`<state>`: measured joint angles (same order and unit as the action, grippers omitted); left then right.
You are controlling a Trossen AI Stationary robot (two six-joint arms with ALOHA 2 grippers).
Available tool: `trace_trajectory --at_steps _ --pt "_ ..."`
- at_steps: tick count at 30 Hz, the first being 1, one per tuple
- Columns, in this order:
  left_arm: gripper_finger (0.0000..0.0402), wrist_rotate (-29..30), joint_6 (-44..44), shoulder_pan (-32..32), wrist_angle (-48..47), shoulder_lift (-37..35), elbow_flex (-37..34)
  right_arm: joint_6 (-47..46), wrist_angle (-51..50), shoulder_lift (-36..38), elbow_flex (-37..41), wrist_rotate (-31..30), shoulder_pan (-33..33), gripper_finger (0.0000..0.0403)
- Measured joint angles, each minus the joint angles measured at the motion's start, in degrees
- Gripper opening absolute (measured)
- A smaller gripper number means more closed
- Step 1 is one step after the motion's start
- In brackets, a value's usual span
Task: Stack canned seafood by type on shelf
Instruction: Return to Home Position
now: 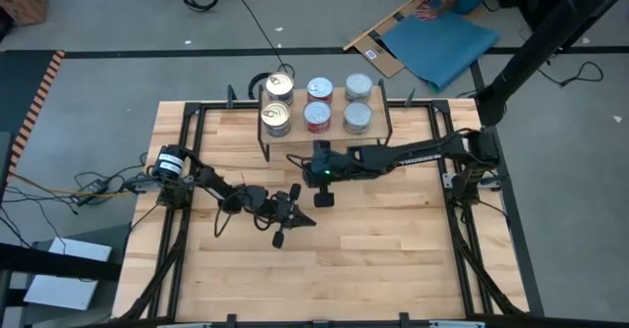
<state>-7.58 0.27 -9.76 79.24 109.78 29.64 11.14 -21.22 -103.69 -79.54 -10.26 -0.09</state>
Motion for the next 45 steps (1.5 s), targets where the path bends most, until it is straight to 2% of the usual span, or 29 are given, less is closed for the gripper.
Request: trace_trajectory --at_steps 8,13,21,25,34,45 --pt "0.0006 0.62 0.64 2.00 6.11 -0.15 -3.48 -4.12 16.71 8.91 17.39 1.77 0.48 0.0003" --pt "0.0006 2.87 0.31 3.30 5.12 -1.51 -3.54 -6.23 26.34 16.24 27.39 1.96 0.76 0.0002" --pt "0.0006 2.89 0.13 6.44 1.11 -5.37 -3.63 -7.65 35.94 28.75 42.38 -0.10 0.82 0.0005" --pt "0.0006 2.89 -0.27 7.63 -2.53 -7.67 -3.63 -9.06 38.67 35.14 48.82 -0.50 0.83 0.0005" --pt "0.0006 2.90 0.27 8.89 -3.96 -9.52 -3.57 -10.22 38.54 49.90 61.23 -3.42 0.85 0.0003" --pt "0.0006 2.55 1.45 10.50 -5.36 -9.77 -3.66 -13.56 38.98 67.64 74.52 -1.27 0.82 0.0002"
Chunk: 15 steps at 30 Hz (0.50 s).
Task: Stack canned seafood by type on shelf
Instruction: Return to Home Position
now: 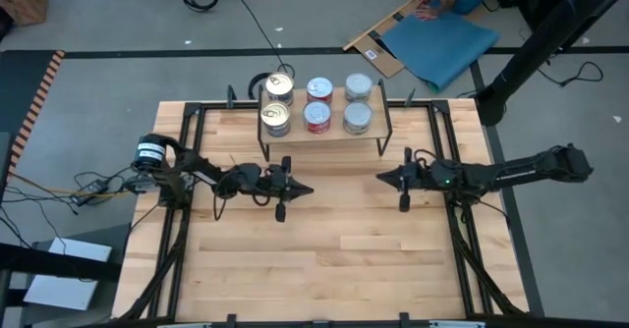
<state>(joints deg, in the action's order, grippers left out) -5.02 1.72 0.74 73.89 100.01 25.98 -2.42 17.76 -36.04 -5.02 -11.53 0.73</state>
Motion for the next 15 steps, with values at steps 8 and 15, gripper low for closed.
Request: trace_trajectory --at_steps 8,15 --pt "0.0006 -0.01 0.49 0.79 -3.06 -1.31 -0.19 -1.27 -5.79 12.25 4.64 0.26 0.01 0.0002" --pt "0.0006 4.17 0.07 2.90 -5.88 -13.00 -7.86 -2.95 -14.85 20.49 4.65 -0.87 0.07 0.0002"
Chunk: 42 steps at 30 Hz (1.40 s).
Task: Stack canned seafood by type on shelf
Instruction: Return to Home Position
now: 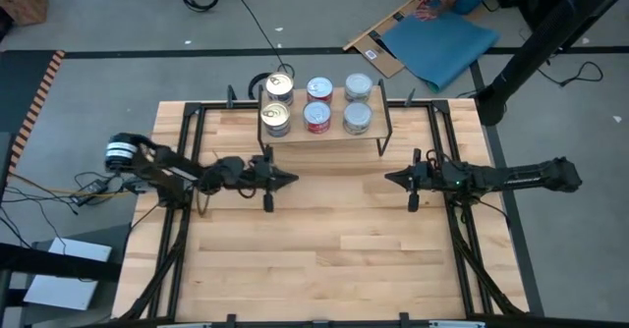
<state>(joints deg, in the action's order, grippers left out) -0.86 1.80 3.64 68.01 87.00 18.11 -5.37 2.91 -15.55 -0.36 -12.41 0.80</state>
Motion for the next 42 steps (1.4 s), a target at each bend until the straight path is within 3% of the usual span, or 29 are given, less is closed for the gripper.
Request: trace_trajectory --at_steps 11,16,22,28,42 --pt "0.0006 0.40 1.56 3.76 0.86 -10.90 -11.91 2.47 0.01 2.27 0.00 -0.41 -1.17 0.0002" --pt "0.0006 3.72 1.76 4.97 5.26 -16.61 -17.66 0.01 0.06 2.41 0.00 -0.80 -1.40 0.0002" --pt "0.0006 5.46 -0.30 5.00 -6.32 -23.01 -17.69 -1.60 0.45 2.25 0.00 -3.18 -1.42 0.0002" --pt "0.0006 5.54 -1.11 3.86 -10.27 -30.67 -17.69 -1.42 0.51 2.57 0.00 -4.49 -1.42 0.0002" --pt "0.0006 10.22 -1.55 0.89 -39.53 -58.17 -17.69 1.88 0.60 2.62 0.00 -5.14 -1.42 0.0002"
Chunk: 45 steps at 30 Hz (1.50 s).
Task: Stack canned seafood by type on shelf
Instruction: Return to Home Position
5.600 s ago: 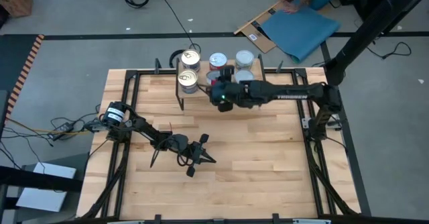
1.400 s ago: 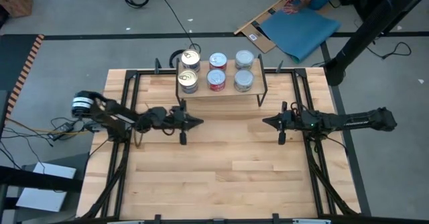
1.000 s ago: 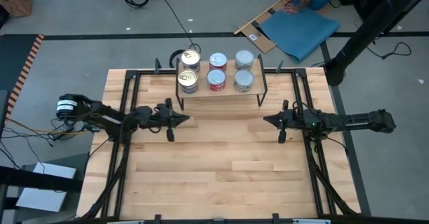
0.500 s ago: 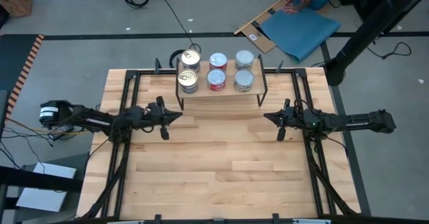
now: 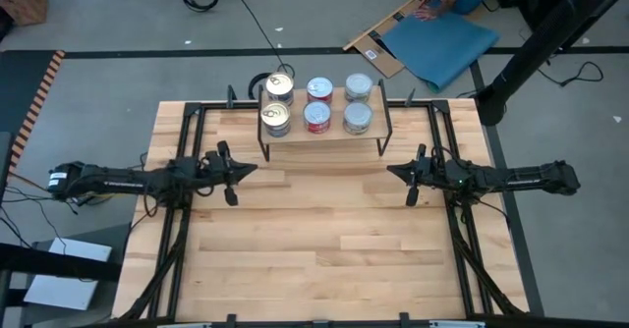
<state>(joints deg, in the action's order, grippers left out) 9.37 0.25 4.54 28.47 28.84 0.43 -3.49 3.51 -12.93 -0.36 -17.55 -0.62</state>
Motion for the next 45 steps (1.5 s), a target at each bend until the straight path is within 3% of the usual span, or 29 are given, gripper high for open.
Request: trace_trajectory --at_steps 6,9,14,19,28,40,45 --pt "0.0004 -5.52 0.40 0.11 -0.34 -3.52 0.00 -0.32 0.02 -0.02 0.00 -0.17 0.00 0.0002" --pt "0.0002 -5.83 0.76 2.09 -0.80 -3.50 0.00 -0.80 0.01 -0.02 0.00 0.20 0.00 0.0002" --pt "0.0001 -11.75 1.51 5.71 -0.80 -5.61 -0.02 -1.81 -0.05 -0.14 0.00 1.06 0.00 0.0001" --pt "0.0001 -11.63 1.57 7.76 -3.65 -11.66 -0.02 -2.52 -0.15 -0.17 0.00 1.99 0.01 0.0001" --pt "0.0001 -6.40 5.16 8.76 -24.34 -28.29 -0.02 -1.46 -0.15 -0.03 0.00 2.06 0.07 0.0001" --pt "0.0002 -9.14 4.22 8.50 -22.64 -28.85 -0.02 4.46 6.50 2.90 0.02 2.89 -0.37 0.0005" --pt "0.0011 -7.89 1.39 8.52 -21.70 -28.85 -0.02 7.53 3.92 2.65 0.02 -5.12 -0.66 0.0009"
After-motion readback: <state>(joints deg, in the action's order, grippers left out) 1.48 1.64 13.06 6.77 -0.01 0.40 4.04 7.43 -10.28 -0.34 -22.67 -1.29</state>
